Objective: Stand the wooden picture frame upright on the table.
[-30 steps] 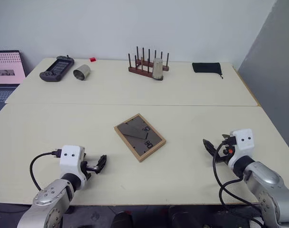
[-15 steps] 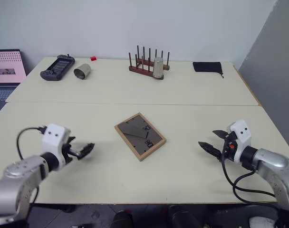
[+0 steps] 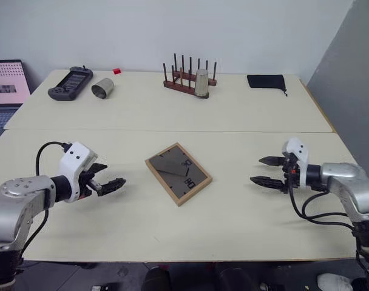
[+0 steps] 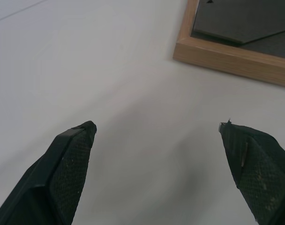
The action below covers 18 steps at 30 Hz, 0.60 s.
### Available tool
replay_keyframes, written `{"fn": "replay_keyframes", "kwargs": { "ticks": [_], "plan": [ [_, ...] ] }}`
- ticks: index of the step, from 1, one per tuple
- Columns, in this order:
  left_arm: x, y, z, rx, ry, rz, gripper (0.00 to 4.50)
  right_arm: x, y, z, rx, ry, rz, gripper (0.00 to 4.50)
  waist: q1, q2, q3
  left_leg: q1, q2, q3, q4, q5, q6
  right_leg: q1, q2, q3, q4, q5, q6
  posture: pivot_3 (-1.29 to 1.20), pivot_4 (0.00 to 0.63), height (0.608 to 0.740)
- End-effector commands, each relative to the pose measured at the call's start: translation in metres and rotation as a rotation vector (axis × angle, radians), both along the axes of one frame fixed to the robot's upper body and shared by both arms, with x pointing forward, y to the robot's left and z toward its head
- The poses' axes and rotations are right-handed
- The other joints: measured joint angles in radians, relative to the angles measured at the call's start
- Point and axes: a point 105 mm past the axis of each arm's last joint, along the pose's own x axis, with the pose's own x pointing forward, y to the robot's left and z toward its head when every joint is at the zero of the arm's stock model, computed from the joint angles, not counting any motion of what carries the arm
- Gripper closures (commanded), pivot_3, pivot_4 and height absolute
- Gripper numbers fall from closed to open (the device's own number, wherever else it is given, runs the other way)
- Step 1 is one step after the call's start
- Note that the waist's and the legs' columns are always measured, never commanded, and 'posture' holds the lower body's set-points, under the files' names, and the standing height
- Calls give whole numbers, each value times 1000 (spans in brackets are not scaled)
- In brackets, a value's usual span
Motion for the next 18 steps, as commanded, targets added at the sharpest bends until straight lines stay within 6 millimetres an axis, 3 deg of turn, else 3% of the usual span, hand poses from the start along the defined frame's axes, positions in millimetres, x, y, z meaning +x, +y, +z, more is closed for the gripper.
{"fn": "replay_keyframes", "kwargs": {
  "ticks": [1,13,18],
  "plan": [
    [14,-7,9,5,-57,-49,369,9,23,2,10,-48,62,404,1,0,0,0,0,0,0,0,0,0,0,0,0,0,0,0,150,740],
    [34,-39,-9,29,-65,-191,3008,46,74,-23,-131,-200,103,3308,1,0,0,0,0,0,1,0,-1,0,0,-1,4,0,0,0,150,740],
    [36,-57,-19,32,-49,-258,4028,41,94,-25,-93,-204,158,4412,2,0,0,0,0,0,2,0,-1,0,0,-1,8,0,-1,0,150,740]
  ]
}}
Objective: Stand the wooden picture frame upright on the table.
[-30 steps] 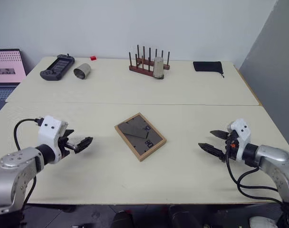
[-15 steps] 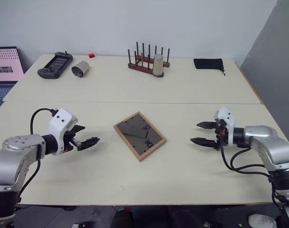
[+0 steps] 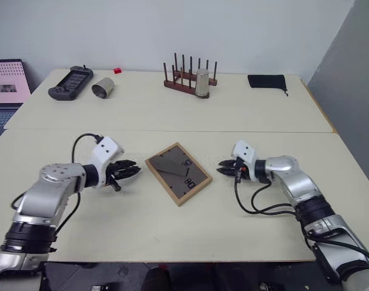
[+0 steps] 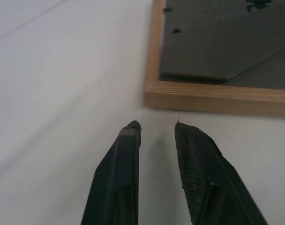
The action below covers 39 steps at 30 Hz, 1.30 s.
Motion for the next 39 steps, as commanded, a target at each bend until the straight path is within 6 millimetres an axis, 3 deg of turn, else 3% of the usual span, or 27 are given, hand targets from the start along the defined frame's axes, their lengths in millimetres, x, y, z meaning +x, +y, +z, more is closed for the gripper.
{"fn": "replay_keyframes", "kwargs": {
  "ticks": [1,2,8,19,25,29,32,39],
  "plan": [
    [6,-14,6,27,-42,-68,4186,-7,16,10,27,-31,66,4491,0,0,0,0,0,0,1,0,0,0,0,0,1,0,0,0,150,740],
    [8,-15,3,31,-40,-74,4474,-12,21,9,30,-25,88,4500,0,0,0,0,0,0,2,0,0,0,0,0,3,0,0,0,150,740],
    [19,-24,-13,68,-27,-122,4490,-38,39,10,57,4,178,4500,1,0,0,1,0,-2,8,0,0,0,1,-1,10,-1,-1,0,150,740],
    [44,-76,-6,23,-76,-243,4490,-65,50,11,64,70,245,4500,27,0,0,-1,-1,-3,14,0,1,1,1,-2,11,0,1,0,150,740],
    [36,-63,-7,75,-43,-267,4490,-49,34,9,39,42,127,4500,27,0,0,-1,-1,-3,13,0,1,1,1,-2,10,0,0,0,150,740],
    [15,-55,-9,107,15,-338,4490,-31,17,9,15,4,17,4500,24,0,0,-1,-1,-3,13,0,1,1,1,-2,10,0,0,0,150,740],
    [-4,-62,-11,117,38,-401,4490,-19,7,10,1,-23,-44,4500,24,0,0,-1,-1,-3,13,0,1,0,1,-2,10,0,0,0,150,740],
    [-18,-87,-9,97,26,-457,4490,-9,7,17,30,-32,-73,4500,28,0,0,-1,-1,-3,13,0,1,1,1,-1,10,0,0,0,150,740]
  ]
}}
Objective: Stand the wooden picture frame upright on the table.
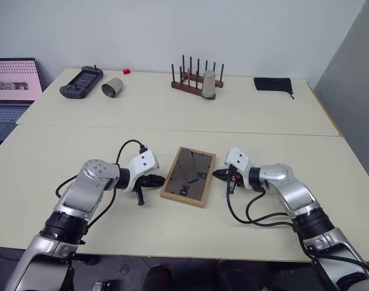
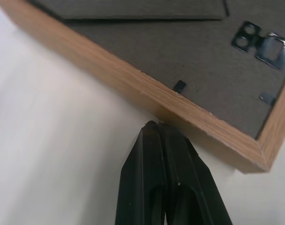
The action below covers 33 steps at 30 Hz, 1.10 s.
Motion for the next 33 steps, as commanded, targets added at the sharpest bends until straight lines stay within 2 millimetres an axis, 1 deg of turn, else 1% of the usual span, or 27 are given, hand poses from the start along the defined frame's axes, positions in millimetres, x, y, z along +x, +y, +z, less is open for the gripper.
{"fn": "replay_keyframes", "kwargs": {
  "ticks": [1,4,7,10,12,14,15,16,19,21,22,24,25,26,27,29,30,31,32,33],
  "plan": [
    [-10,-25,8,-23,-28,-88,4490,8,4,20,34,-70,6,4500,-1,0,0,0,0,0,0,0,0,0,0,0,0,0,0,0,150,740],
    [-10,-28,10,-35,-27,-84,4490,9,3,21,29,-73,7,4500,-3,0,0,0,0,0,0,0,0,0,0,0,0,0,0,0,150,740],
    [-12,-27,10,-35,-18,-80,4490,10,-4,20,16,-73,0,4500,-4,0,0,0,0,0,0,0,0,0,0,0,0,0,0,0,150,740],
    [-7,-12,11,-15,-23,-38,4490,11,-12,19,-4,-76,-11,4500,-5,0,0,0,0,0,0,0,0,0,0,0,0,0,0,0,150,740],
    [0,3,15,-27,-27,23,4490,11,-17,19,-11,-75,-15,4500,-5,0,0,0,0,0,0,0,0,0,0,0,0,0,0,0,150,740],
    [1,14,23,-95,26,76,4116,9,-21,19,-15,-71,-17,4500,-5,0,0,0,0,0,0,0,0,0,0,0,0,0,0,0,150,740],
    [-3,18,26,-137,76,88,4036,8,-23,18,-17,-69,-18,4500,-5,0,0,0,0,0,0,0,0,0,0,0,0,0,0,0,150,740],
    [-8,20,29,-172,124,94,3865,8,-25,18,-18,-67,-18,4500,-6,0,0,0,0,0,0,0,0,0,0,0,0,0,0,0,150,740],
    [-21,27,36,-284,308,145,3247,6,-28,16,-21,-61,-20,4500,-6,0,0,0,0,0,-1,0,0,-1,0,0,0,0,0,0,150,740],
    [-25,29,46,-389,431,198,2796,4,-29,16,-21,-58,-21,4500,-7,0,1,0,0,0,-1,0,0,-1,0,0,0,-1,0,0,150,740],
    [-25,29,50,-437,484,225,2680,4,-29,15,-20,-56,-21,4500,-7,0,1,0,0,0,-1,0,0,-1,1,0,0,-1,0,0,150,740],
    [-29,28,58,-513,581,248,2165,3,-30,15,-20,-55,-22,4500,-8,-1,1,0,0,-1,-1,0,0,-1,1,-2,0,-1,0,0,150,740],
    [-31,28,60,-536,619,259,2053,3,-30,15,-20,-54,-23,4500,-8,-1,1,0,0,-2,-1,0,0,-1,1,-2,0,-1,0,0,150,740],
    [-32,27,61,-550,644,266,2023,3,-30,14,-20,-54,-24,4500,-9,-1,1,0,0,-2,-1,0,0,-1,1,-2,0,-1,0,0,150,740],
    [-32,27,62,-570,677,284,1740,3,-30,14,-19,-53,-25,4500,-9,-1,1,0,0,-2,-1,0,0,-1,1,-2,0,-1,0,0,150,740],
    [-25,27,60,-633,753,360,1474,2,-30,14,-18,-51,-25,4500,-9,-1,1,0,0,-2,-1,0,0,0,1,-2,0,-1,0,0,150,740],
    [-22,26,59,-662,794,392,1219,2,-29,14,-18,-50,-24,4500,-9,-1,1,0,0,-2,-1,0,0,-1,1,-2,0,-1,0,0,150,740],
    [-21,25,57,-673,822,411,1039,1,-29,13,-18,-49,-23,4500,-9,-1,1,0,0,-2,-1,0,0,0,1,-2,0,-1,0,0,150,740],
    [-22,22,53,-664,843,420,745,1,-28,13,-18,-48,-21,4500,-9,-1,1,0,0,-2,0,0,0,0,1,-2,0,-1,0,0,150,740],
    [-22,20,47,-644,859,434,604,0,-28,13,-19,-47,-18,4500,-10,-1,1,0,0,-2,0,0,0,0,1,-2,0,0,0,0,150,740]
  ]
}}
